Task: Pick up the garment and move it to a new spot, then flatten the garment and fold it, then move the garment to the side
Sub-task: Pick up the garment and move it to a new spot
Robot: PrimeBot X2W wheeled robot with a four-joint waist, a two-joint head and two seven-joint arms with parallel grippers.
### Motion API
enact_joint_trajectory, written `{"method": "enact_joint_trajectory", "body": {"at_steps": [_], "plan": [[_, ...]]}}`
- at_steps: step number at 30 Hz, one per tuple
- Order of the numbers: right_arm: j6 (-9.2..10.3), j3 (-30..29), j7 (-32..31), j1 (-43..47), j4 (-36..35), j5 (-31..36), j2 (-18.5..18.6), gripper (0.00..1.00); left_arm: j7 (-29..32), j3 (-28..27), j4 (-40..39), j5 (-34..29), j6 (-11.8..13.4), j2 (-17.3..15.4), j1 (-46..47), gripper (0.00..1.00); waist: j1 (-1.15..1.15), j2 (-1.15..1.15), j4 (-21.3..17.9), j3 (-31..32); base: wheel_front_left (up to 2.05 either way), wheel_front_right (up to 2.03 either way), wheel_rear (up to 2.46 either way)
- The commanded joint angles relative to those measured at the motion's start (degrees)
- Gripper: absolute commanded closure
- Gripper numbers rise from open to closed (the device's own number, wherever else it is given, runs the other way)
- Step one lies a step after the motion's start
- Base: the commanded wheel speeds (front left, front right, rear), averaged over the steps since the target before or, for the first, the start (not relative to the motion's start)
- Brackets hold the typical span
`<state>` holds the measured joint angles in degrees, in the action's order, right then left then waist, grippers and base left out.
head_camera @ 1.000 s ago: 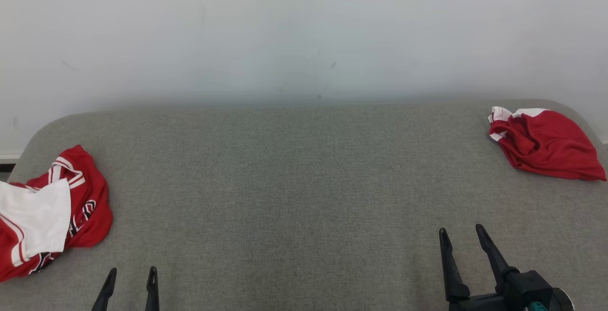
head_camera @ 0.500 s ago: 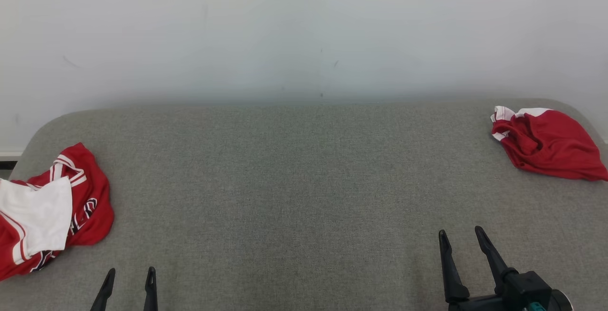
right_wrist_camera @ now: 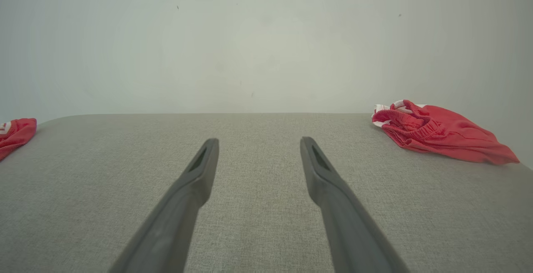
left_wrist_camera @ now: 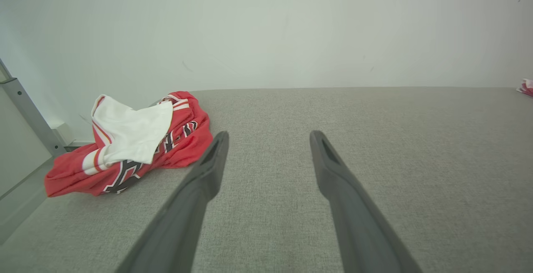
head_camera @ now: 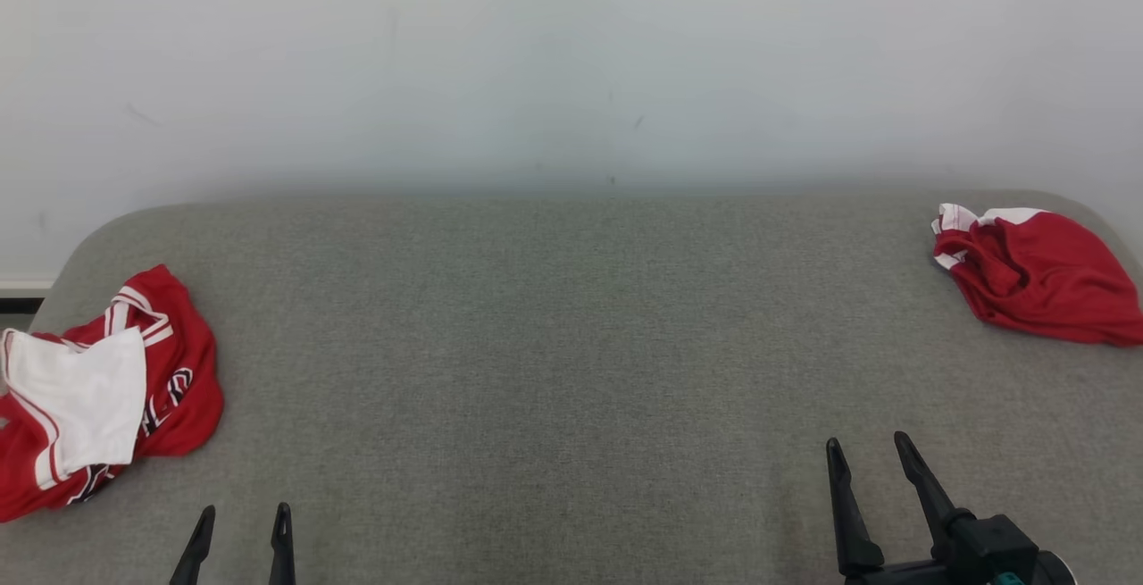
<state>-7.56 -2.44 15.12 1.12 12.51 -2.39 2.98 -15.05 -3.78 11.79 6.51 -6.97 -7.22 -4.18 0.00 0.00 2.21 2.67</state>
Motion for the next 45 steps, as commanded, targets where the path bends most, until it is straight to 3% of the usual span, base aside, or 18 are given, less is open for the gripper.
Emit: {"method": "enact_joint_trajectory", "body": {"at_steps": [1,8,30,45], "plan": [[0.17,0.1,0.0,0.4,0.2,-0.4,-0.2,0.00,-0.2,-0.1,0.1,0.2,0.3,-0.2,-0.1,0.00,0.00,0.00,0.7,0.0,0.00,0.00,0.00],[0.17,-0.3,0.0,1.1,0.1,-0.6,-0.2,0.00,-0.2,0.2,0.4,-0.1,0.9,-0.3,0.6,0.00,0.00,0.00,5.2,-0.3,0.00,0.00,0.00],[0.17,-1.3,0.0,2.3,0.9,-1.2,-0.2,0.00,-0.2,-1.2,0.1,1.7,3.1,-1.3,-1.4,0.00,0.00,0.00,24.9,-0.2,0.00,0.00,0.00],[0.17,1.6,0.0,-2.0,2.7,0.3,-0.2,0.00,-0.2,-4.2,-3.7,2.7,5.1,-0.1,-3.7,0.00,0.00,0.00,27.0,-2.8,0.00,0.00,0.00]]}}
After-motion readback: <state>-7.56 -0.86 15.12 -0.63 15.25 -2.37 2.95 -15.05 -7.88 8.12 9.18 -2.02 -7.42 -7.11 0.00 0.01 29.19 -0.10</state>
